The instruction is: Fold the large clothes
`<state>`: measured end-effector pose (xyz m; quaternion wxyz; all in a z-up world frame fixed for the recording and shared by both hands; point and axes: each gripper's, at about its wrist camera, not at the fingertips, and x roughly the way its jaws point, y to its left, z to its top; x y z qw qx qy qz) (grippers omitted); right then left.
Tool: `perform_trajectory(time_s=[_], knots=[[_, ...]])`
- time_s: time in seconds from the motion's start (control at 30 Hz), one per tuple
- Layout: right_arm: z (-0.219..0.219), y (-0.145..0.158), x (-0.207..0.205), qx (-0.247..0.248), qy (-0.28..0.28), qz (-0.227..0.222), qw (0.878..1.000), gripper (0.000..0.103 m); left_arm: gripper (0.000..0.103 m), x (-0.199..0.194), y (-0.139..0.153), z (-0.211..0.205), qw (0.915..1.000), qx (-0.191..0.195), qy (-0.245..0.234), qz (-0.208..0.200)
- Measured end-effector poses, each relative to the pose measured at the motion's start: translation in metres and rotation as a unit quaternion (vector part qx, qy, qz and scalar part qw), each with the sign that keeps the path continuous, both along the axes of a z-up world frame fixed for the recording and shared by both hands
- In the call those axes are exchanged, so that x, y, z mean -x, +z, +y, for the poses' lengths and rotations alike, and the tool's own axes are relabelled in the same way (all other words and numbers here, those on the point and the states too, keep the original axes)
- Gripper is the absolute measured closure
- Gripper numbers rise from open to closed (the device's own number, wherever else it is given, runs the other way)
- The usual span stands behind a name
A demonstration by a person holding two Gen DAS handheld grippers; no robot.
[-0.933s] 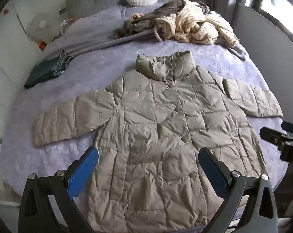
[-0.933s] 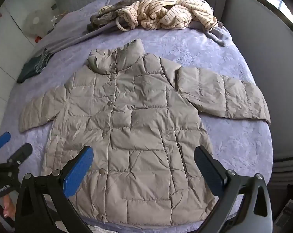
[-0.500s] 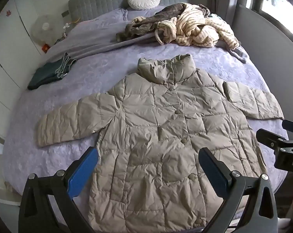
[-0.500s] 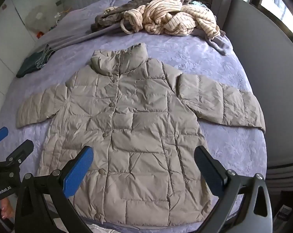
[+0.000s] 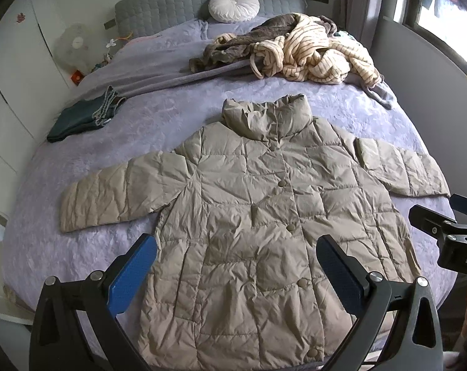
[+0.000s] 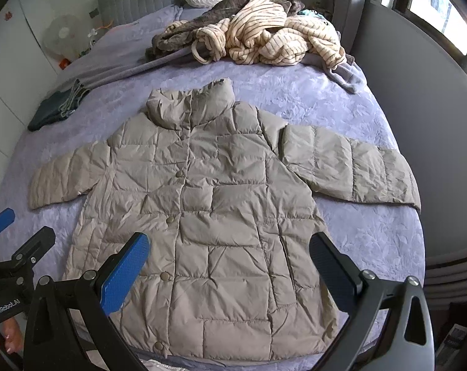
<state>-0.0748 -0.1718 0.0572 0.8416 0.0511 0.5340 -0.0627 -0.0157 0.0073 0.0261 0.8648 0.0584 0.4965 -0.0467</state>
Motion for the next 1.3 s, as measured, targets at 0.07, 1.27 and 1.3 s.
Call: perform_trajectory(time_s=[0.07,1.27,1.3], knots=[[-0.0003,0.0012,0.0,0.001,0.001,-0.001,1.0,0.0,0.0,0.0007,0.0005,0.0013,1.0,0.001,0.003,-0.001],[0.0043,0.0056,0.0008,0.007,0.006,-0.009,1.0,0.0,0.0,0.003,0.0022,0.0098,0.9999,0.005,0.011,-0.002],[0.0042,0.0057,0.0007,0.007,0.006,-0.009,1.0,0.0,0.0,0.003,0.0022,0.0096,0.9999,0.005,0.012,-0.002]])
